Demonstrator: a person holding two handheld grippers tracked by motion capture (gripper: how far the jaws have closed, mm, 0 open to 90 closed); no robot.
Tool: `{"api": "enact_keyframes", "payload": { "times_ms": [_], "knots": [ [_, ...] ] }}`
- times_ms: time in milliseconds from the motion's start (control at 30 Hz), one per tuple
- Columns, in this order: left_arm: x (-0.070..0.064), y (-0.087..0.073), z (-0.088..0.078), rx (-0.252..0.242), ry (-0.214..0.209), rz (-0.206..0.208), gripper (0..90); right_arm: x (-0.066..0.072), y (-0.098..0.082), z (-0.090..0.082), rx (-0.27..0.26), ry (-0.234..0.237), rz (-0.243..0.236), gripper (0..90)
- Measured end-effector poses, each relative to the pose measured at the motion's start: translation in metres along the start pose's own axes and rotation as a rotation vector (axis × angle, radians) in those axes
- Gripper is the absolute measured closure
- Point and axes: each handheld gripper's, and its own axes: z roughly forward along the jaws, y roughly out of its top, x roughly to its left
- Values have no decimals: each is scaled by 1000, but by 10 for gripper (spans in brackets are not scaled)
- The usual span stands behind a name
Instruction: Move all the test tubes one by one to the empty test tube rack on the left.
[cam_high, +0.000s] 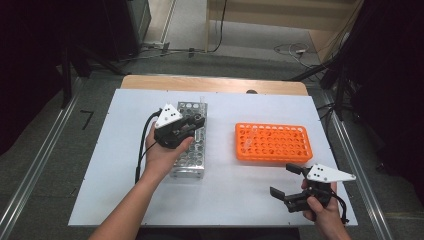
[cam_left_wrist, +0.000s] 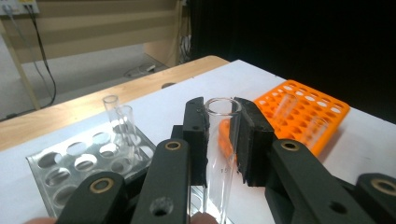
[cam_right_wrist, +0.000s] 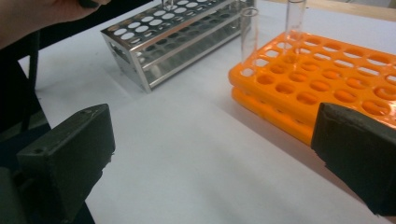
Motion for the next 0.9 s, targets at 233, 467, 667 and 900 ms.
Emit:
{"api": "enact_keyframes", "payload": {
  "times_ms": [233, 467, 667, 900],
  "knots": [
    [10, 8, 17, -12, 26, 2, 761, -9, -7, -1, 14, -21, 21, 0],
    [20, 12, 33, -29, 61, 0, 761, -11, -9, -2, 5, -25, 21, 0],
    [27, 15, 46, -47, 88, -14, 761, -12, -9, -4, 0, -21, 27, 0],
    [31, 14, 59, -60, 124, -14, 761, -12, -9, -6, -7, -22, 26, 0]
  ]
}}
